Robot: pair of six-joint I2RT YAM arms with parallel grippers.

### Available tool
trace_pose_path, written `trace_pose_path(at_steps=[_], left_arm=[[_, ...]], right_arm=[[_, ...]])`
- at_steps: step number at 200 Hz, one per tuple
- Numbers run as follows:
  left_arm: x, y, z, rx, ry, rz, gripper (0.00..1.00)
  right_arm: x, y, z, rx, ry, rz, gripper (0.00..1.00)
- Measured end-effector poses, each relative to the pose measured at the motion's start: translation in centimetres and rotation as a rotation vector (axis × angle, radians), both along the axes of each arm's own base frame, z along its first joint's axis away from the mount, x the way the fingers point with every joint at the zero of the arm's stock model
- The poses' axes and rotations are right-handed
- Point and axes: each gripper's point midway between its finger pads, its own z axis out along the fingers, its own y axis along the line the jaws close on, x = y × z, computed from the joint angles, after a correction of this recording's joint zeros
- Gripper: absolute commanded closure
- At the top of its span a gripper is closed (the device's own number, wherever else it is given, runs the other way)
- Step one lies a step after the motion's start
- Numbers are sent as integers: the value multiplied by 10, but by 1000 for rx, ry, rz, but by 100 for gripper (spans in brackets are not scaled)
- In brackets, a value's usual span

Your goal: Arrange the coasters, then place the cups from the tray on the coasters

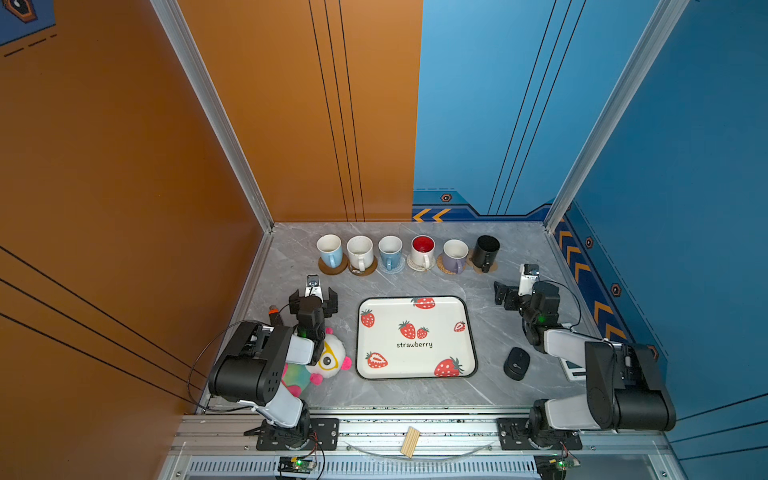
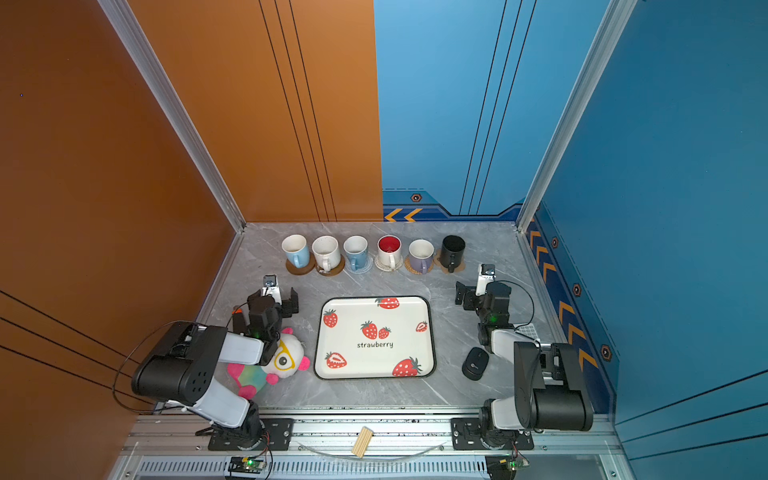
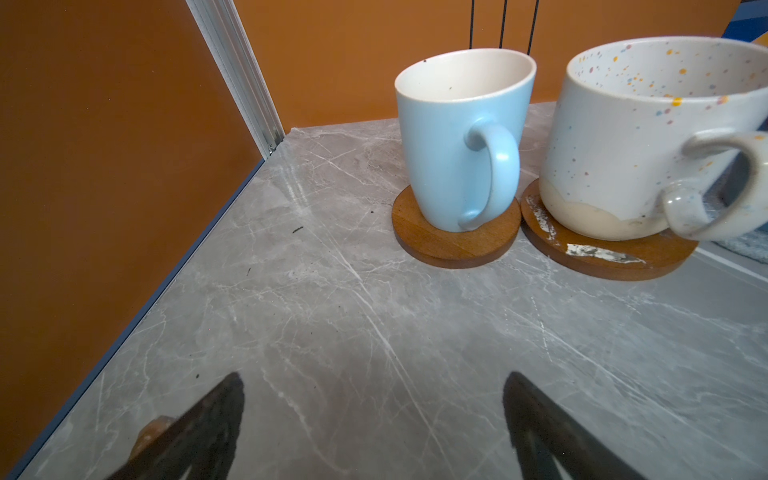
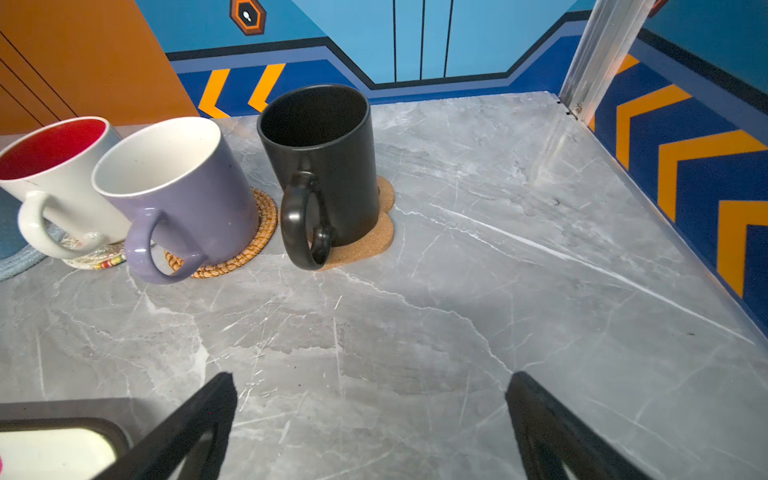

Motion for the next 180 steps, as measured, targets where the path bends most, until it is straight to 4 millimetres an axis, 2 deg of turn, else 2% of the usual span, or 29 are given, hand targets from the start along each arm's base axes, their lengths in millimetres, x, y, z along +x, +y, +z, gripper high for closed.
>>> trace_pose_path(at_steps=[16, 44, 85, 180], left_arm=[[0, 0, 0, 1, 0, 2, 2], [0, 0, 0, 1, 0, 3, 2], [0, 0, 0, 1, 2, 3, 2], [0, 0, -1, 1, 3, 3, 2]], right_arm=[[0, 3, -4, 1, -34, 12, 0], [-9, 6, -36, 5, 22, 19, 0], [-5, 7, -26, -4, -25, 12, 0], [-4, 4, -24, -12, -34, -6, 0]])
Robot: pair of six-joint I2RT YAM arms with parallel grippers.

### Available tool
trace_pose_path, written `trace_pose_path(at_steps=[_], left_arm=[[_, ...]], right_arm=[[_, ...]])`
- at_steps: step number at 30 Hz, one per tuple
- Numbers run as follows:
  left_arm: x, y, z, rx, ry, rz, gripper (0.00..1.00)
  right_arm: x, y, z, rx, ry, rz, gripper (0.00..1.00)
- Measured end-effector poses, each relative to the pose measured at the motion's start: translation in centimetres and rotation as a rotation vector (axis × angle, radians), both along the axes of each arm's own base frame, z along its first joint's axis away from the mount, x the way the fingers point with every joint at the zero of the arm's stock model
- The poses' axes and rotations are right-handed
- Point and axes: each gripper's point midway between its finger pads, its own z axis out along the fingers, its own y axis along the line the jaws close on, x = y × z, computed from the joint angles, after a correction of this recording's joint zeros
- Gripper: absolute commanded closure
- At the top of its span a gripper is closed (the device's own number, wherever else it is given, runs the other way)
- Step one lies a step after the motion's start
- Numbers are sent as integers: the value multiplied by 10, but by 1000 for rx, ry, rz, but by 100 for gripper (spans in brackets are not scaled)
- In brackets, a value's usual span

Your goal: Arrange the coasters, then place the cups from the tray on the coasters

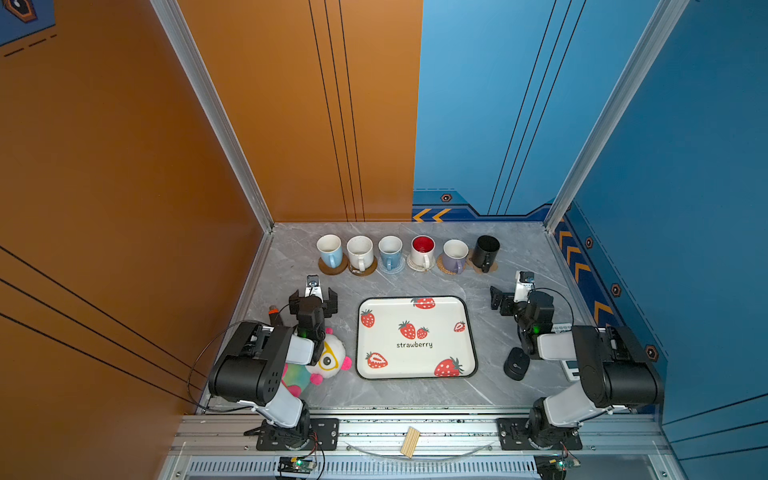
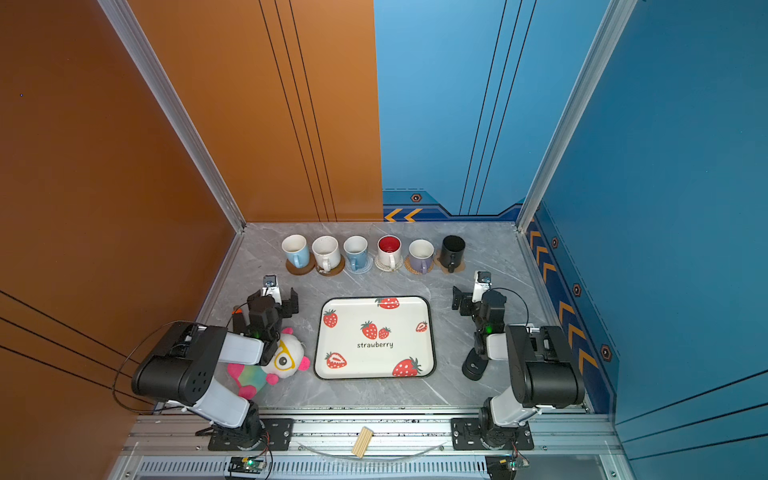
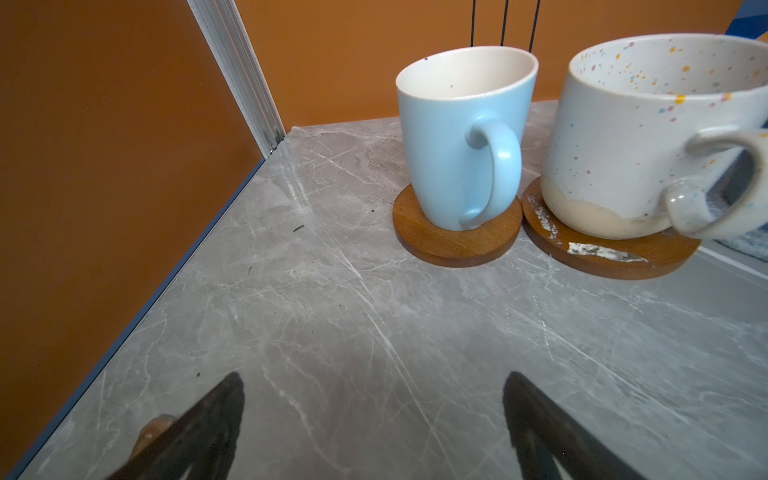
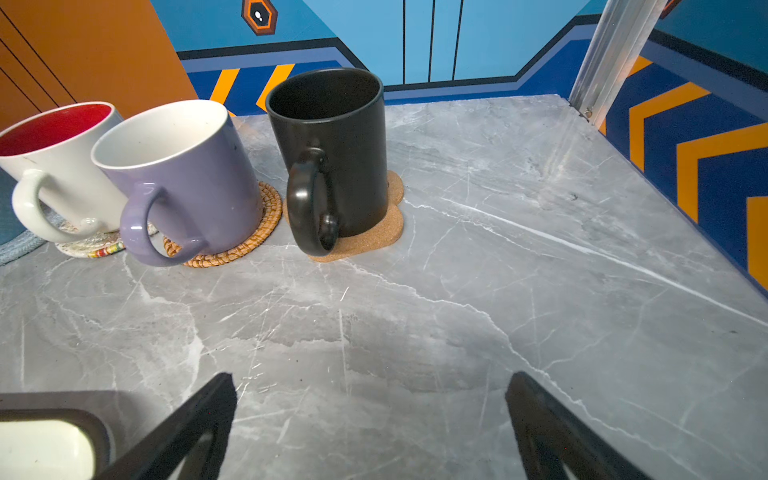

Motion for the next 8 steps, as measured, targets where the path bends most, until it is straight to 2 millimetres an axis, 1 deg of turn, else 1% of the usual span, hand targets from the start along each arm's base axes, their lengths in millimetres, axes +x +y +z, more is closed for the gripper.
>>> trace_pose_path(at_steps=[8], left_arm=[[0, 0, 0, 0, 0, 0, 2]], right_arm=[[0, -6, 0, -21, 0, -50, 0]])
